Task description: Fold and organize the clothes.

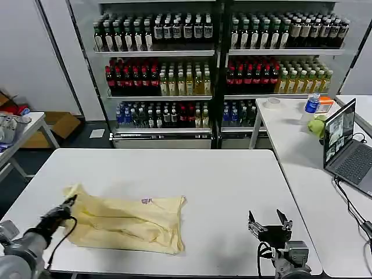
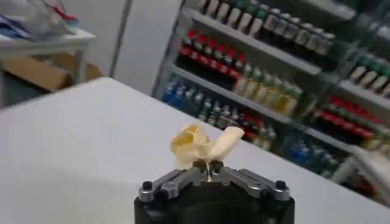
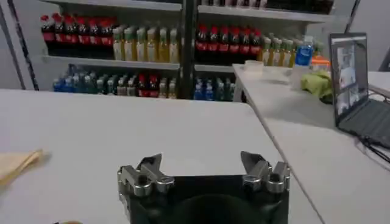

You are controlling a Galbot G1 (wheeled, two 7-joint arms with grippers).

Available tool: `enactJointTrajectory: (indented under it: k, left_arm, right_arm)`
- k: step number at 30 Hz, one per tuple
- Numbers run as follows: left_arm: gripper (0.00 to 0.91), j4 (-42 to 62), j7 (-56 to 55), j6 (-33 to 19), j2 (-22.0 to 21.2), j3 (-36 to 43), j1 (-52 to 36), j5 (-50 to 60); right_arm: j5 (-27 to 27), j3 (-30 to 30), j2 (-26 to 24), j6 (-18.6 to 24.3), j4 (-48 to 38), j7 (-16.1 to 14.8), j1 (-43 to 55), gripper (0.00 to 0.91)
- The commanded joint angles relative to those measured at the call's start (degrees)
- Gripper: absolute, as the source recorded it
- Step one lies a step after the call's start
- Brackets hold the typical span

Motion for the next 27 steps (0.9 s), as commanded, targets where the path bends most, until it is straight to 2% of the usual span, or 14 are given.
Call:
enactJointTrajectory:
  k: [1, 12, 24, 25, 26, 27]
  left_arm:
    - [0.01, -11.6, -2.0, 0.9, -6.1, 10.4, 0.4, -5.3]
    - [0.01, -4.8, -3.4, 0.6, -9.4, 24.6, -5.9, 0.0]
    - [0.01, 4.5, -3.7, -0.3, -10.0, 31.7, -11.2, 3.0]
    - [0.04, 5.2, -3.7, -0.4, -10.0, 32.0, -11.7, 3.3]
    - [0.181, 6.0, -3.6, -0.3, -10.0, 32.2, -12.0, 3.5]
    - [0.907, 6.3, -3.6, -0.2, -10.1, 32.3, -12.4, 3.7]
  right_arm:
    - [0.0, -0.2, -0.7, 0.0, -0.1, 0.0, 0.1, 0.907]
    - [0.2, -0.7, -1.5, 0.0, -0.7, -0.1, 0.8, 0.907]
    - [0.3, -1.2, -1.8, 0.0, -1.4, -0.1, 1.8, 0.907]
    - [0.3, -1.2, -1.8, 0.0, -1.4, -0.1, 1.8, 0.907]
    - [0.3, -1.2, -1.8, -0.1, -1.5, -0.1, 1.9, 0.907]
    - [0.3, -1.2, -1.8, -0.1, -1.4, -0.1, 1.9, 0.907]
